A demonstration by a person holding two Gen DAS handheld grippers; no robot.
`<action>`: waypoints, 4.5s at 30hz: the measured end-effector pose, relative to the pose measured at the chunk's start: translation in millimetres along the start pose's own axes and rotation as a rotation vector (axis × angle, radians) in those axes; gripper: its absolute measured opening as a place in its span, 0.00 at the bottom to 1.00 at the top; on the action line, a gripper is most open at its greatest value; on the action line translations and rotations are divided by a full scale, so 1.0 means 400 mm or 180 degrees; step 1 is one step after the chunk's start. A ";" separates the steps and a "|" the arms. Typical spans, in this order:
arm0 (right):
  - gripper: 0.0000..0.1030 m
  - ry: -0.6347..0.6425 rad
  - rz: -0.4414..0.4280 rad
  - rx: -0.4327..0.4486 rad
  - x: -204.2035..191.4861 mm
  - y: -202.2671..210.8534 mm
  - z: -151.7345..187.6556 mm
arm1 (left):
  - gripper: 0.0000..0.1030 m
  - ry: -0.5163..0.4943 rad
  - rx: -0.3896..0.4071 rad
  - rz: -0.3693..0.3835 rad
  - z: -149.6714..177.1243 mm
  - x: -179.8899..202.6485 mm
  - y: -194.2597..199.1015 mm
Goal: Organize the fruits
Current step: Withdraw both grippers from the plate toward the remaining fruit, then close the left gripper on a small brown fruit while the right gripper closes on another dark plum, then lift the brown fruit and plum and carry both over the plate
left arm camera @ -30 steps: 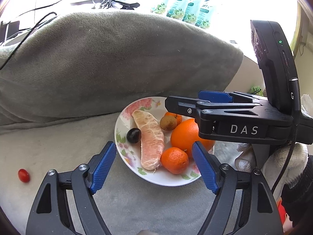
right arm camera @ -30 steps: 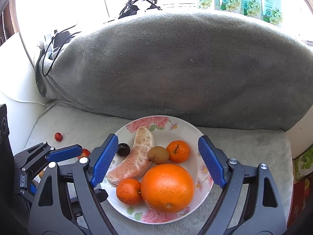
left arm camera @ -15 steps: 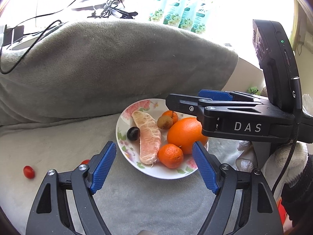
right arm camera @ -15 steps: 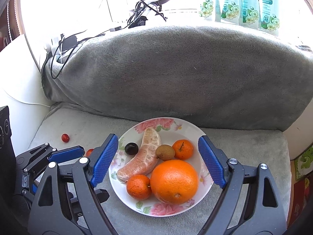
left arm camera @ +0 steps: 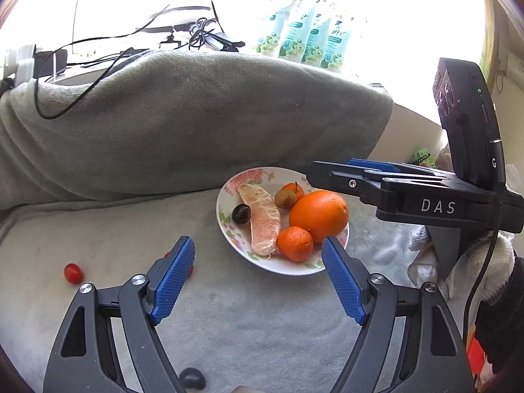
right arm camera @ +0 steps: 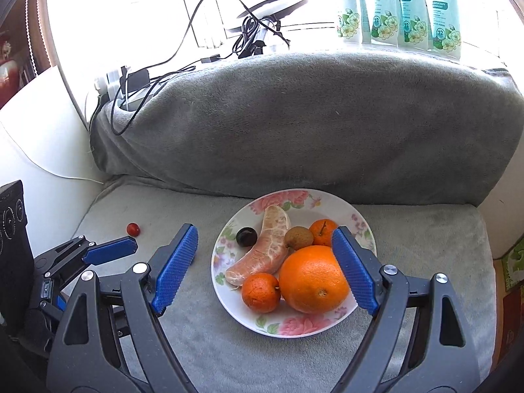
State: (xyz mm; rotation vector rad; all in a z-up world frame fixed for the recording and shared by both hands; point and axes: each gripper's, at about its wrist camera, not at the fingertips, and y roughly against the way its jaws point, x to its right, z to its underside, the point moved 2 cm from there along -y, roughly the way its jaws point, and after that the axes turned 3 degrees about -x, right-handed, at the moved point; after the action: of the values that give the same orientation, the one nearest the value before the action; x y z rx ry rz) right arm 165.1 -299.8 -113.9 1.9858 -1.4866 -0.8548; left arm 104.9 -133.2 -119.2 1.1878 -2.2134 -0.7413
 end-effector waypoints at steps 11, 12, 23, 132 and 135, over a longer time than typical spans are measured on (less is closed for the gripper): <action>0.84 0.0236 -0.0155 0.0159 -0.091 0.059 0.077 | 0.78 0.0234 0.0092 -0.0159 0.066 -0.111 0.089; 0.84 0.0251 -0.0200 0.0169 -0.100 0.063 0.083 | 0.78 0.0264 0.0093 -0.0190 0.074 -0.126 0.096; 0.84 0.0548 -0.0566 0.0038 -0.229 0.053 0.161 | 0.67 0.0641 0.0001 -0.0447 0.185 -0.266 0.172; 0.23 0.0298 0.0014 -0.0091 0.041 -0.078 -0.020 | 0.24 0.0170 -0.0077 0.0278 -0.021 -0.041 -0.071; 0.23 0.0290 0.0038 -0.0116 0.057 -0.096 -0.029 | 0.24 0.0136 -0.0108 0.0301 -0.034 -0.025 -0.101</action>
State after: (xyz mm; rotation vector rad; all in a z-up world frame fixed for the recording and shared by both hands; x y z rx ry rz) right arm 202.8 -311.0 -137.8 1.9609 -1.4203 -0.7704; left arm 141.9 -146.7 -138.3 1.0651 -2.1968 -0.7058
